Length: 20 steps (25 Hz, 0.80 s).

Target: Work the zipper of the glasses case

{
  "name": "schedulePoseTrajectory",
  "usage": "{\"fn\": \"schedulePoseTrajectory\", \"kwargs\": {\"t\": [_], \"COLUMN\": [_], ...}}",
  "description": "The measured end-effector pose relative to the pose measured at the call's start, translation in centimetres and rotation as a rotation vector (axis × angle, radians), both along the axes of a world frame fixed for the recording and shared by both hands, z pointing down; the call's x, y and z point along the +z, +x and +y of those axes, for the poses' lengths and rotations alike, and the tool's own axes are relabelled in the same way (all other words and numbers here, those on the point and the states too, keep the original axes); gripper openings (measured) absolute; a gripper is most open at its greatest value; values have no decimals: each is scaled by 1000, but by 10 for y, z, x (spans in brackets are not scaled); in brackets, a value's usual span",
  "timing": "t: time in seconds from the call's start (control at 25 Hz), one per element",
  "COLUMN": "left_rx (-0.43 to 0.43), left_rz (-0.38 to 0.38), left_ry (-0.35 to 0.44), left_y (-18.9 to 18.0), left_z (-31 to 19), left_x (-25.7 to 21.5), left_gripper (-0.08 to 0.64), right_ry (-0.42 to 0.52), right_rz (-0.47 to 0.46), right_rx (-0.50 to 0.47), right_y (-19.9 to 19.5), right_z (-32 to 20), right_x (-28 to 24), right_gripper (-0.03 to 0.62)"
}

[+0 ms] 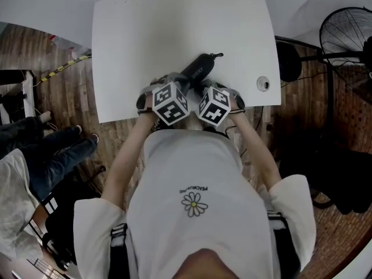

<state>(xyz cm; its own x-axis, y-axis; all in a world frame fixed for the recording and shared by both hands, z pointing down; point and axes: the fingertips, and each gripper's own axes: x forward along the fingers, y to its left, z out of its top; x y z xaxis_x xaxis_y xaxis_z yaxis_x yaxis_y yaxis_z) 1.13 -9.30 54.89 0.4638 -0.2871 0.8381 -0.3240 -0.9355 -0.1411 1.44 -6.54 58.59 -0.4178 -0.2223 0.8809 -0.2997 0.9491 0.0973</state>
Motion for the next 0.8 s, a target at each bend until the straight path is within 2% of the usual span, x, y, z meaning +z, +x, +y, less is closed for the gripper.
{"fn": "schedulePoseTrajectory", "kwargs": {"t": [0.12,0.24,0.32,0.36,0.44,0.52,0.64,0.8], "left_rx": [12,33,24,11,9,32,81,201], "left_rz": [8,24,46,57,56,57,58,51], "left_ry": [1,-2,39,89,172,173,169,194], "left_y": [0,0,-2,-4,-5,0,19,60], "left_z": [0,1,-3,-6,-11,-8,-5,-2], "left_x": [0,-1,-6,-10,-16,-18,-19,-18], "left_gripper": [25,25,25,26,25,26,25,25], "right_ry": [-10,-11,9,24,62,85,107,140], "right_rz": [-22,-37,-20,0,57,106,159,217], "right_rx": [4,28,16,1,-37,-40,18,131], "right_y": [-19,-17,-11,-6,9,31,67,115], "right_z": [10,8,7,7,6,4,0,-5], "right_x": [4,3,2,2,3,5,5,3], "right_gripper": [6,6,6,6,6,6,6,6]}}
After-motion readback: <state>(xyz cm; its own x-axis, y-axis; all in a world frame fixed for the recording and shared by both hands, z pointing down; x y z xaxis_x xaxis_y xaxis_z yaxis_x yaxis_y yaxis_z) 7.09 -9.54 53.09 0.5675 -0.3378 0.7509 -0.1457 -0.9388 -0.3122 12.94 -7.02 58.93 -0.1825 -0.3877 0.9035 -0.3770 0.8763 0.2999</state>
